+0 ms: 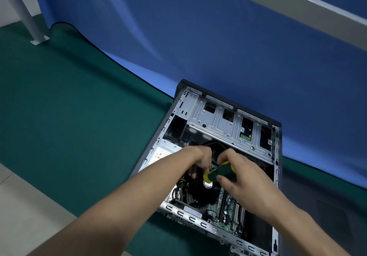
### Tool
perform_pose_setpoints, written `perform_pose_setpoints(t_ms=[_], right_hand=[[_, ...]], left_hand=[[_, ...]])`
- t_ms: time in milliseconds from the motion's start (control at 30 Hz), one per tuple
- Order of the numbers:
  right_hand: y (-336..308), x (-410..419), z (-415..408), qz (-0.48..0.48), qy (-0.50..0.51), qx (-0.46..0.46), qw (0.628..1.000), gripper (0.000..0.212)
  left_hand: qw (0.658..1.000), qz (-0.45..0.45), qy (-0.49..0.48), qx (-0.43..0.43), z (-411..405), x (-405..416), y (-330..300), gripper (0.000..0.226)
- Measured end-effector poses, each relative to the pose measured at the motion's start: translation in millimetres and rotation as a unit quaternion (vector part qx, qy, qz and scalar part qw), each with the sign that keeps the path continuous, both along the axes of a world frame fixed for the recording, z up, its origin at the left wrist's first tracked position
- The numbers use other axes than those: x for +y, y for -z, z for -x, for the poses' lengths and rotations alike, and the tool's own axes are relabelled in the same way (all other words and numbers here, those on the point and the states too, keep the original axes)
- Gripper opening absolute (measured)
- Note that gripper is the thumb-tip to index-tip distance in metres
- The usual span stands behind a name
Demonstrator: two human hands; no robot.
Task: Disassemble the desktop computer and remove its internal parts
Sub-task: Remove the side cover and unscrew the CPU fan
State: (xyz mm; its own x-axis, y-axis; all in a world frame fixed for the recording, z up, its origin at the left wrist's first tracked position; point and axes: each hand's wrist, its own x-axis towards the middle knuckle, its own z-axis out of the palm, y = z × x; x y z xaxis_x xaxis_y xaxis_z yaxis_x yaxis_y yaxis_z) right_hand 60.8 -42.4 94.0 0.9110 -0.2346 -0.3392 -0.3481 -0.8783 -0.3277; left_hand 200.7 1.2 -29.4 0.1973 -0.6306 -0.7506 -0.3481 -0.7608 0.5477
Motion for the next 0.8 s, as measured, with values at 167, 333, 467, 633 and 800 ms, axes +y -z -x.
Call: perform_pose_setpoints(t_ms=[167,333,467,633,800], right_hand=[[1,-1,-1,0.122,0.010,-0.012,0.992,0.037],[1,3,0,0.015,0.021,-0.015,1.000,0.013],[2,-3,0,0.104,0.034,-0.005,0.994,0.032],[2,3,3,0.025,-0.001,-0.009,1.000,0.021],[5,7,-3,0.033,0.002,-0.035,0.999,0.013]], left_hand=[[1.000,0.000,0.001,-0.005,0,1,-2,0.025],[1.000,-0.001,0.001,-0.002,1,1,-3,0.026],[1.000,-0.001,0.000,0.002,1,1,-2,0.033],[1.000,-0.001,-0.007,0.005,0,1,-2,0.030],[1.000,0.000,0.001,-0.001,2,2,-5,0.006]])
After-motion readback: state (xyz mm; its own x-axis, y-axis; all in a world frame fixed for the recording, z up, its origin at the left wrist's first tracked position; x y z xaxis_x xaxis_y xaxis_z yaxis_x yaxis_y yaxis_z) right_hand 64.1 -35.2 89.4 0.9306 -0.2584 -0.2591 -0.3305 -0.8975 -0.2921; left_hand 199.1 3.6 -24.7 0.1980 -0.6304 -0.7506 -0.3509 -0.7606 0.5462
